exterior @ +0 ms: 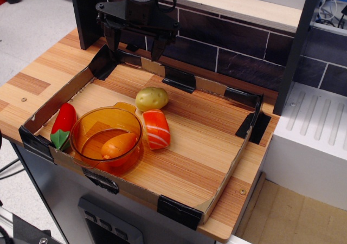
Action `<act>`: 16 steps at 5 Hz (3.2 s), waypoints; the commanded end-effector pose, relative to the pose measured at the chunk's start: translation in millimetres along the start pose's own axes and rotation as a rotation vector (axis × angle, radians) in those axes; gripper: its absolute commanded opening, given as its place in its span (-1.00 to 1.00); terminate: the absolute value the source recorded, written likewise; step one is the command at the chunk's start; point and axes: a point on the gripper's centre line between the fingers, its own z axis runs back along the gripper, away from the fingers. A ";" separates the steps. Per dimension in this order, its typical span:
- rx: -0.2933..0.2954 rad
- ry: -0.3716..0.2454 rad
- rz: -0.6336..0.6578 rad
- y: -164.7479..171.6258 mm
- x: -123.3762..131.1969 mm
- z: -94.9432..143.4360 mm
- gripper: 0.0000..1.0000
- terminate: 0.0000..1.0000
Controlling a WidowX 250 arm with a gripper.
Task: Take carrot out of pot
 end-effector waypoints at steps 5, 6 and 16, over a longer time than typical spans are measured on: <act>-0.233 0.230 -0.238 26.6 -31.4 51.2 1.00 -1.00; -0.229 0.238 -0.363 32.8 -62.4 45.1 1.00 -1.00; -0.185 0.158 -0.439 11.8 -119.0 -15.4 1.00 -1.00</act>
